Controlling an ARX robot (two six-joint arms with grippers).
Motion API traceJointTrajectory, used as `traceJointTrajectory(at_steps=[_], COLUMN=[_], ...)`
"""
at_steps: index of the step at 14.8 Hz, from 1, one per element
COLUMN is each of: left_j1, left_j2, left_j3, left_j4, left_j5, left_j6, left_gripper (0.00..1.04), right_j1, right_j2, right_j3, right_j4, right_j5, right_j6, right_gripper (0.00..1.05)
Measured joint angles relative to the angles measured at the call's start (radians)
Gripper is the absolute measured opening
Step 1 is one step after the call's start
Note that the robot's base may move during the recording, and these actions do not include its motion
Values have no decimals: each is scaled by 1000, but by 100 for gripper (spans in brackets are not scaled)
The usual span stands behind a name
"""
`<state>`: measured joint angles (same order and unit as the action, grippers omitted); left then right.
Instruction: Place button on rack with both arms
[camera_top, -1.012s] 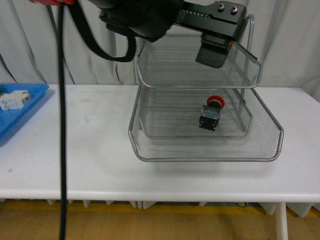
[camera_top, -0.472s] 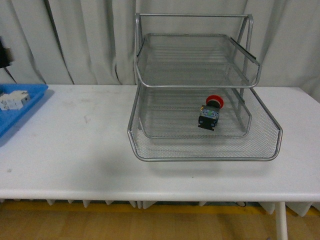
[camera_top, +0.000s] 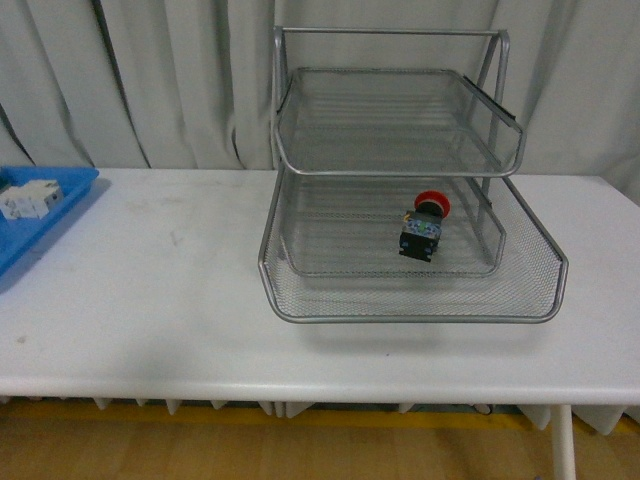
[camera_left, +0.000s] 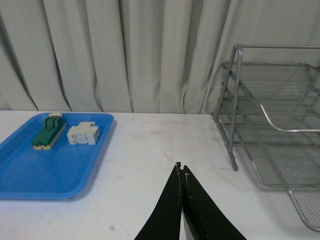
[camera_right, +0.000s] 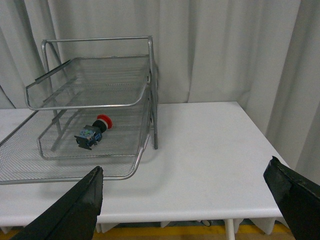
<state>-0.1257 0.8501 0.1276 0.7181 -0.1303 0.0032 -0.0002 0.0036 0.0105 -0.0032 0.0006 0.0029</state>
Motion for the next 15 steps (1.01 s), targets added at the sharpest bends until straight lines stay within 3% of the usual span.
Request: traceJointTrajectory(at_steps=[2,4,6,15], left_j1=[32,128,123,123], left_j2=[-100,-190,-235,-548], left_j3=[-45,-70,-117,-119], left_j4=[-66,-127,-114,-416], left_j5=[36,115,130,130], left_j6=[0,0,-1,-1], left_gripper=[2,2,2,2], right_j1=[0,0,0,0], right_j2=[0,0,0,0], right_j3=[0,0,0,0], right_j4=[0,0,0,0], right_j5=[0,0,0,0], right_j6=[0,0,0,0], right_gripper=[98,98,98,98])
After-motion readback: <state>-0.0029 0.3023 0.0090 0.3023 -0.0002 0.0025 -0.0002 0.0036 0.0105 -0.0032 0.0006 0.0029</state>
